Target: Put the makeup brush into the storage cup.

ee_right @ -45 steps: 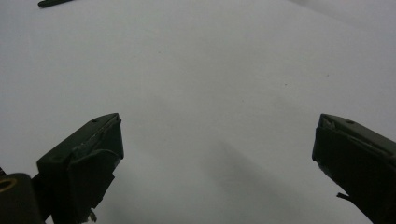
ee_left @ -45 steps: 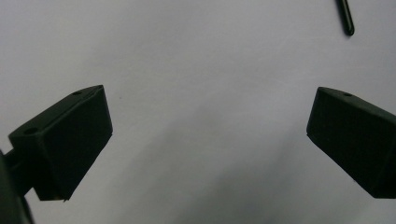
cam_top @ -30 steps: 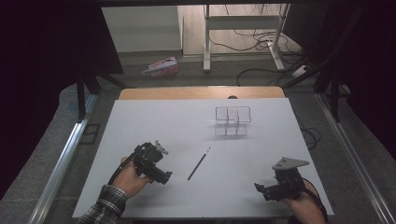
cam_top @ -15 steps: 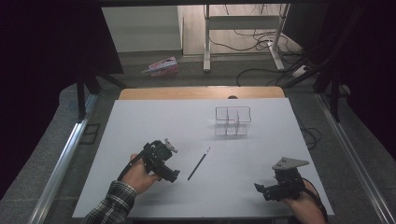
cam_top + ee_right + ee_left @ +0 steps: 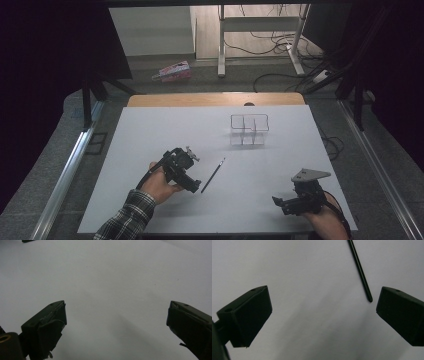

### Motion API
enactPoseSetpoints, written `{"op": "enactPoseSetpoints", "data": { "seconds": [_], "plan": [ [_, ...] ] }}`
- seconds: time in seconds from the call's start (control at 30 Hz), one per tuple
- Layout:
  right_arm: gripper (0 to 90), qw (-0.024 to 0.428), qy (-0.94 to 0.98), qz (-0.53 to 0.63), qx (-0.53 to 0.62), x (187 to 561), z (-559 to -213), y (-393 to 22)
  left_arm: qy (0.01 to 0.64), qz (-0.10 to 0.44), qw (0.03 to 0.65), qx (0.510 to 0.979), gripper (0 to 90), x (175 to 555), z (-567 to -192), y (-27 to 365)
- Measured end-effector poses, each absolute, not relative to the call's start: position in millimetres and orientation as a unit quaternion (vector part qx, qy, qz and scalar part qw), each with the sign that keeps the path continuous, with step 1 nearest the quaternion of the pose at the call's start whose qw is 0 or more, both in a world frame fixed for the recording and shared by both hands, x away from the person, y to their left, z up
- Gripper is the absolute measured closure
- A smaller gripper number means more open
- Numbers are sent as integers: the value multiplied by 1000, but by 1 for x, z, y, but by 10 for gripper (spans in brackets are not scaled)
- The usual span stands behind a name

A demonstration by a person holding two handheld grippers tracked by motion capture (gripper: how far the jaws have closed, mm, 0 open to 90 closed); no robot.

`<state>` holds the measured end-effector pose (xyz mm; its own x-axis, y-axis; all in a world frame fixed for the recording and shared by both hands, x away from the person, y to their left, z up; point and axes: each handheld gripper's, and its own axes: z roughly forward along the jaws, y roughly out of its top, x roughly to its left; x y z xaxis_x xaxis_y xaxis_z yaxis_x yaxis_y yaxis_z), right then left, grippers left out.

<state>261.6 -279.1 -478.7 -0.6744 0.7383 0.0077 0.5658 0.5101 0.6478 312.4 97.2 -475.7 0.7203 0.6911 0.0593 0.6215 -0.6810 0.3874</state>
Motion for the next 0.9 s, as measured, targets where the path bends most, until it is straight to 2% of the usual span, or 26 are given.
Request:
{"op": "enactPoseSetpoints", "data": {
  "seconds": [0.9],
  "plan": [
    [29, 130, 861, 315, 378, 262, -479, -279, 336, 98, 161, 923, 25, 320, -489, 64]
  ]
}}
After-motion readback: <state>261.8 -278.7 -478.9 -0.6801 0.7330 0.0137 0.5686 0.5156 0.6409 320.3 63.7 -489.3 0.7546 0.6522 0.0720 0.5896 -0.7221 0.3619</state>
